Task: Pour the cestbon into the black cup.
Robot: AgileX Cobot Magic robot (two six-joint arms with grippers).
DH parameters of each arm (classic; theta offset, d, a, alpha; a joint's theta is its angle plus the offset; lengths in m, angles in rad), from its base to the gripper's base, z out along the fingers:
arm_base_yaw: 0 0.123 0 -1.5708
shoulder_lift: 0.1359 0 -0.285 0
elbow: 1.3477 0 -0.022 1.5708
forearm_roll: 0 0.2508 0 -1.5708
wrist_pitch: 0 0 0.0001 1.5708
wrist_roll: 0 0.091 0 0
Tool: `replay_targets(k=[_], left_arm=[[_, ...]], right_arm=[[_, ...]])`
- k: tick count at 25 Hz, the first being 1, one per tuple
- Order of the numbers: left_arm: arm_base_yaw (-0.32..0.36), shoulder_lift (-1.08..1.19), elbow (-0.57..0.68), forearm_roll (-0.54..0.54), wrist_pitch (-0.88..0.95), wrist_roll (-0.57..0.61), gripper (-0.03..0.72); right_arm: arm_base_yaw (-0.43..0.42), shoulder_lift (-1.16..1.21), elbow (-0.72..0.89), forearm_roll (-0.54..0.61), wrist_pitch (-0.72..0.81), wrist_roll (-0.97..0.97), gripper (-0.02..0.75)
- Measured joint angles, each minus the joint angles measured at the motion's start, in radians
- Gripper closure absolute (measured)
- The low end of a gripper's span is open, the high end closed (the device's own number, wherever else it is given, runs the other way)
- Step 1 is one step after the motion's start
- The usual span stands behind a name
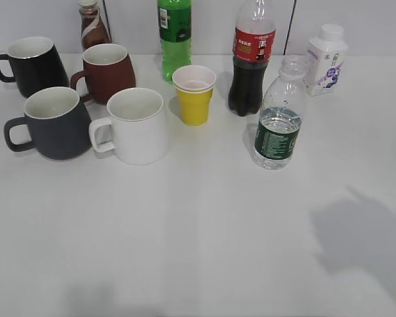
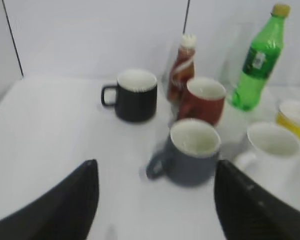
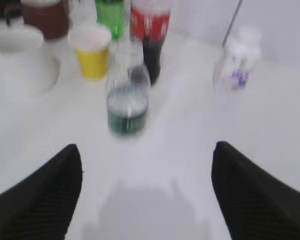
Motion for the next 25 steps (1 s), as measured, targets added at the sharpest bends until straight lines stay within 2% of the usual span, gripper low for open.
replay_targets(k=[2,6,9,14,18,25], left_arm=[[-0.032,-0.069,-0.002,-0.034,0.153,0.03,0.109],[-0.048,-0.193,-0.002,-0.121,0.431,0.14,0.1],[-0.048,-0.279,-0.002,-0.139,0.54,0.181,0.1],[-0.048,-0.329,-0.002,-0.143,0.562,0.191,0.1],[-0.048,-0.325,0.028,-0.144,0.482,0.201,0.1],[-0.048,-0.325,0.033,-0.148,0.456,0.218,0.1]], right_arm=[[0.0,-0.109,0.0,0.019,0.191,-0.001,0.132],[0.001,-0.293,0.0,0.029,0.546,-0.003,0.14],[0.001,-0.407,0.02,0.03,0.69,-0.003,0.143],[0.001,-0.516,0.038,0.03,0.691,-0.003,0.145],[0.001,-0.515,0.071,0.032,0.607,-0.003,0.145],[0.001,-0.513,0.072,0.032,0.59,-0.003,0.145]])
